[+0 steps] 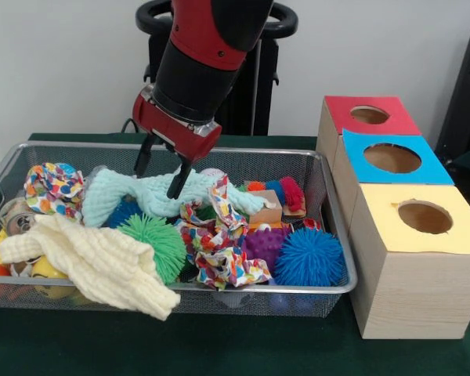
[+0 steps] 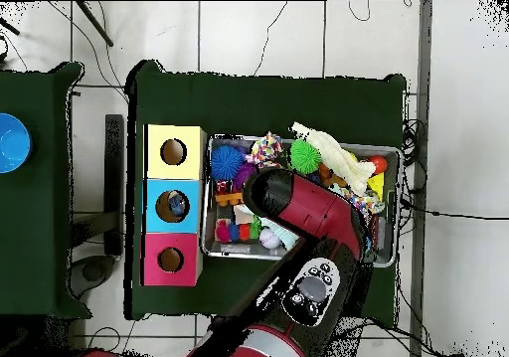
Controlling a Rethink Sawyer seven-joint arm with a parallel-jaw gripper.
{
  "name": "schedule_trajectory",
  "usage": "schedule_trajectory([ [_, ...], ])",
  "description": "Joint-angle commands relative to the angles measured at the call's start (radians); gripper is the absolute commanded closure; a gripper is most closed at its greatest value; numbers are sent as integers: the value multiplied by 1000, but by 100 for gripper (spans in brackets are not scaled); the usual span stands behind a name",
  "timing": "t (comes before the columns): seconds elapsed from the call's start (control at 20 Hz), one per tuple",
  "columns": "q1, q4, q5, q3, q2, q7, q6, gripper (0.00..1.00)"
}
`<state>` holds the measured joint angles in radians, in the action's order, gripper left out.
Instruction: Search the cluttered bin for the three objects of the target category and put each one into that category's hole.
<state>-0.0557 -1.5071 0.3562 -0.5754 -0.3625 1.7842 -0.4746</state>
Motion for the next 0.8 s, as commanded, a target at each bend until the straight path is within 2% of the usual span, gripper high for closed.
schedule_trajectory([
  [0.05,19,37,-28,86,35,143,-22,0],
  [0.5,68,27,-31,136,73,119,53,0],
  [0.65,81,-20,-30,159,68,120,76,0],
  [0.8,70,-101,-26,166,32,144,91,0],
])
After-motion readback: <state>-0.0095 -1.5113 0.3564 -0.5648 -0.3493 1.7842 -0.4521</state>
